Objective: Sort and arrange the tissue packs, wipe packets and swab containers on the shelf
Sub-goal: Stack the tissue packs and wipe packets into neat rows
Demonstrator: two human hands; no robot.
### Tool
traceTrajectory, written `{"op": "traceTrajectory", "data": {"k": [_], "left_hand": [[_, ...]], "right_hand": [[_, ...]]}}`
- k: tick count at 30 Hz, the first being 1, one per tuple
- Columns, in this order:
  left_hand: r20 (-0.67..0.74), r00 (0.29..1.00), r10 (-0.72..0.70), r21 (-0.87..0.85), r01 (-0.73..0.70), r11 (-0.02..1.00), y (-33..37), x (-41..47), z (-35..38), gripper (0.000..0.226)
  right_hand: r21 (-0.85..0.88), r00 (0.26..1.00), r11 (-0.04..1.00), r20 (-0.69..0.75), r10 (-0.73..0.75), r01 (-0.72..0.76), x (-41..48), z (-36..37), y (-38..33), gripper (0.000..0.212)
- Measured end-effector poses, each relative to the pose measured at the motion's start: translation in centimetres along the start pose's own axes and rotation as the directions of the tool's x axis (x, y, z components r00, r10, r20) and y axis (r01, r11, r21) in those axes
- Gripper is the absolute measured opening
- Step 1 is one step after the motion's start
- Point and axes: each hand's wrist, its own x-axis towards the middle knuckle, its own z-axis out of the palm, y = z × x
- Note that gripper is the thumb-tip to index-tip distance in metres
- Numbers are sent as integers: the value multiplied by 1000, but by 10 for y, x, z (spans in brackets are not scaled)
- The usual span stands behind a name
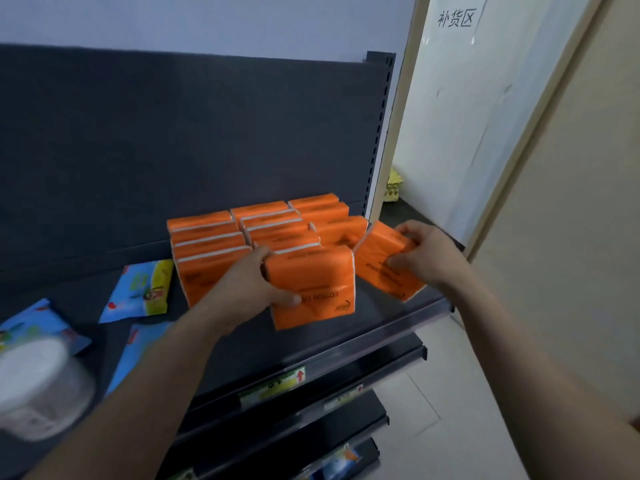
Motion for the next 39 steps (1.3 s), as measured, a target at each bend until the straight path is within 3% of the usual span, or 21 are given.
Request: {"op": "traceTrajectory", "data": {"k": [7,13,20,26,31,39], "left_hand": [[43,999,8,167,-15,986,3,24,-10,47],[-8,999,-48,203,49,978,-5,19,-26,50],[-167,976,-140,143,164,976,-12,7,-26,46],[-312,924,-222,25,241,970,-19,-6,-20,51],[-484,835,-263,90,346,934,-28,-18,-27,55],[-622,745,-240,253,482,839,-39,-11,-35,53]], "right_hand": [[-245,1000,969,24,16,-9,49,22,6,46],[-362,988,926,137,-64,110,85,47,0,55],[-328,958,909,211,-193,256,116,63,0,44],[-360,943,876,207,-262,322,127,55,5,55],[-359,922,858,263,-284,367,135,53,8,42],[-379,924,844,196,-329,380,140,62,8,42]]}}
